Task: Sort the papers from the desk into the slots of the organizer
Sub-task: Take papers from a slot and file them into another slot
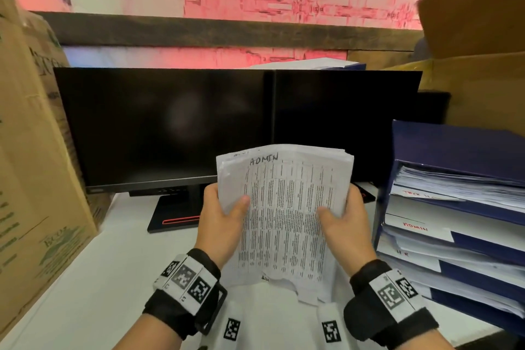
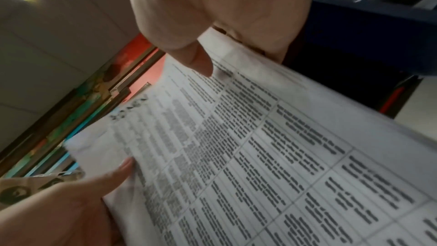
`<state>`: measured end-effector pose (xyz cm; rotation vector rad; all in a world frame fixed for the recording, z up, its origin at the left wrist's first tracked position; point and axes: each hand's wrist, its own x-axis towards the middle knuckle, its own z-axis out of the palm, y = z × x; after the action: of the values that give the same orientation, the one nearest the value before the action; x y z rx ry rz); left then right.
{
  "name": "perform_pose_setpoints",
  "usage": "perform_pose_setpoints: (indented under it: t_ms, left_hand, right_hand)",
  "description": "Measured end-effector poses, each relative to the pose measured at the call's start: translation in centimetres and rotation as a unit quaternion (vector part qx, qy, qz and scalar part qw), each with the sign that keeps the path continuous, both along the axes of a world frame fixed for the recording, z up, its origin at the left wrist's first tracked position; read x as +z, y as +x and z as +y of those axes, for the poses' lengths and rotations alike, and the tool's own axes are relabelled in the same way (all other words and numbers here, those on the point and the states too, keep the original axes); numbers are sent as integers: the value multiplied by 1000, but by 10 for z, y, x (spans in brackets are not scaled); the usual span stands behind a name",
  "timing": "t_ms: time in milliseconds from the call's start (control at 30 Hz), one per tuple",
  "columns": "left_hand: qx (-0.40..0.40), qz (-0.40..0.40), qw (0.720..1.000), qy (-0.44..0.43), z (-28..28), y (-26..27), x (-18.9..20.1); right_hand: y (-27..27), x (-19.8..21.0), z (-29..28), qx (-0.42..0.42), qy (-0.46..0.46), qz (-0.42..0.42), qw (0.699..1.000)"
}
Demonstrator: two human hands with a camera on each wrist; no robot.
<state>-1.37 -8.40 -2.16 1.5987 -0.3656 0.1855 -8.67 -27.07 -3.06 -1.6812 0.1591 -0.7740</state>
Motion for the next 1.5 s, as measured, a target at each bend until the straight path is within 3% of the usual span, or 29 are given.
perform_pose_setpoints:
  t_ms: [100,200,467,600,900,1000,1133,1267,1500]
  left_hand:
    - [-16,-6,1000,-6,1,0,-2]
    - [-41,-21,998,44,-4,-4,2]
    - [-7,-45,999,10,-10,-6,12]
    - [14,-54,998,-39,1,1,16]
    - [5,-39,999,-33,0,1,9]
    - [12,-64,998,-15,-7,-8,18]
    - [26,-131,991,-8,-17,-17,33]
    - [26,-64,997,47,-15,-10,10]
    - [19,49,991,122,-13,6,-43]
  right_hand:
    - [-1,-2,-1,-1,14,-25,1000]
    - [-1,1,3,22,1,-33,999]
    - [12,11,12,-27,-54,-26,998]
    - [4,24,0,-12,-18,-85,996]
    - [-1,11,-8,10,55,-82,995]
    - [0,14,2,-42,14,-63,997]
    - [2,26,10,-70,-32,-113,991]
    - [8,10,6,-39,-73,-36,996]
    - [11,-45,-3,14,-44,92,995]
